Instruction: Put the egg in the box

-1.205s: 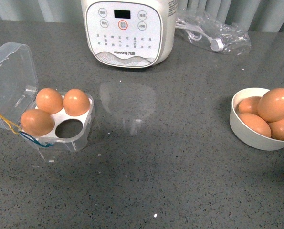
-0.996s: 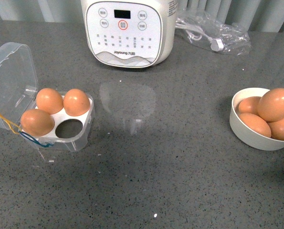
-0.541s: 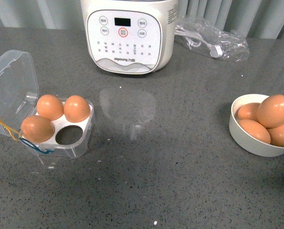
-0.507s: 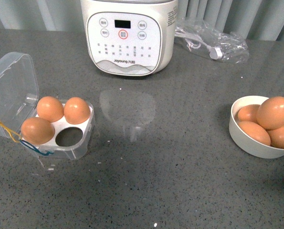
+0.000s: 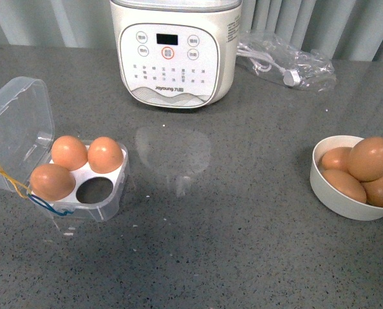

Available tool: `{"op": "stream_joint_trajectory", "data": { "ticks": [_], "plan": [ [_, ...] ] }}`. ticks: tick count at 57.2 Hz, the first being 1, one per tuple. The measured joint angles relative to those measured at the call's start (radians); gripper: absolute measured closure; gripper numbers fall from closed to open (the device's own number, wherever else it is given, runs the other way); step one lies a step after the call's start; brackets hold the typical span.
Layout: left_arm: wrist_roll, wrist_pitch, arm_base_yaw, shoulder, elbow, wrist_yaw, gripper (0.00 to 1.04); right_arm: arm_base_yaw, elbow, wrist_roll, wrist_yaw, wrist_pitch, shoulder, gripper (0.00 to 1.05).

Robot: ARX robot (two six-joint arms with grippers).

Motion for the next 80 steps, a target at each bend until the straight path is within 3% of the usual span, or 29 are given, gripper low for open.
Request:
{"op": "stream_joint_trajectory", "data": {
  "ticks": [20, 80],
  "plan": [
    [0.000, 0.000, 0.000, 0.000, 0.000, 0.000, 0.07, 0.035, 0.046, -0.210, -0.158, 0.267, 0.380, 0.07],
    [0.000, 0.000, 0.000, 0.000, 0.000, 0.000, 0.07, -0.011, 0.145, -0.372, -0.258, 0.308, 0.606, 0.07]
  ]
}}
